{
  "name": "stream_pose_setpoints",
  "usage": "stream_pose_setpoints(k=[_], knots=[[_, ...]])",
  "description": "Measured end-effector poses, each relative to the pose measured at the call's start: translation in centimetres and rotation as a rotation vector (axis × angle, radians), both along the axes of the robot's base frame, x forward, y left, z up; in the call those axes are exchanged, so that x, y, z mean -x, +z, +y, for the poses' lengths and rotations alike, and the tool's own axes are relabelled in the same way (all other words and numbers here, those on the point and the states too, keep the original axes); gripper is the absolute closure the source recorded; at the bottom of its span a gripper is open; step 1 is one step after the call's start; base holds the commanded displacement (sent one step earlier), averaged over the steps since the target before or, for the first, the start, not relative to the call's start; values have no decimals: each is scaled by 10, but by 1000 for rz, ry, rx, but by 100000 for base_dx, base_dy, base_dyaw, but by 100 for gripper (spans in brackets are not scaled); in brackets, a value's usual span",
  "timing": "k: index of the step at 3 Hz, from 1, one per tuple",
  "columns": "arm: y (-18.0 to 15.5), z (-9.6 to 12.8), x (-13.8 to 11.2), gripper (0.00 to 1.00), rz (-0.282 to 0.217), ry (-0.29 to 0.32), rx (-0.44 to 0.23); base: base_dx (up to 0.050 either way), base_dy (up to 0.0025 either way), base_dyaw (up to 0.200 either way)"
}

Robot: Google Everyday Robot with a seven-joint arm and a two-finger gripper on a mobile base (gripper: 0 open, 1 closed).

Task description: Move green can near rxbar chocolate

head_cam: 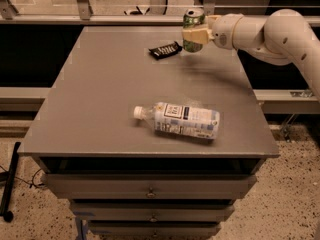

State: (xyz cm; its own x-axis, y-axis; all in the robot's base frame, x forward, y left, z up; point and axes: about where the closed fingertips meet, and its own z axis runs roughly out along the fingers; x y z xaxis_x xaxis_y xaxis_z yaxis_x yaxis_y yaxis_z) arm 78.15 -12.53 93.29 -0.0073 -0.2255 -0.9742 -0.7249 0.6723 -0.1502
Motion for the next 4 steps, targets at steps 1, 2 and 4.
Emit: stream_pose_setpoints(k=[1,2,4], knots=[[-19,4,-6,100,37,3,-24,0,0,0],[-33,5,-11,76,58,9,-48,0,0,0],[-42,6,-14,30,58,25,-69,0,0,0]])
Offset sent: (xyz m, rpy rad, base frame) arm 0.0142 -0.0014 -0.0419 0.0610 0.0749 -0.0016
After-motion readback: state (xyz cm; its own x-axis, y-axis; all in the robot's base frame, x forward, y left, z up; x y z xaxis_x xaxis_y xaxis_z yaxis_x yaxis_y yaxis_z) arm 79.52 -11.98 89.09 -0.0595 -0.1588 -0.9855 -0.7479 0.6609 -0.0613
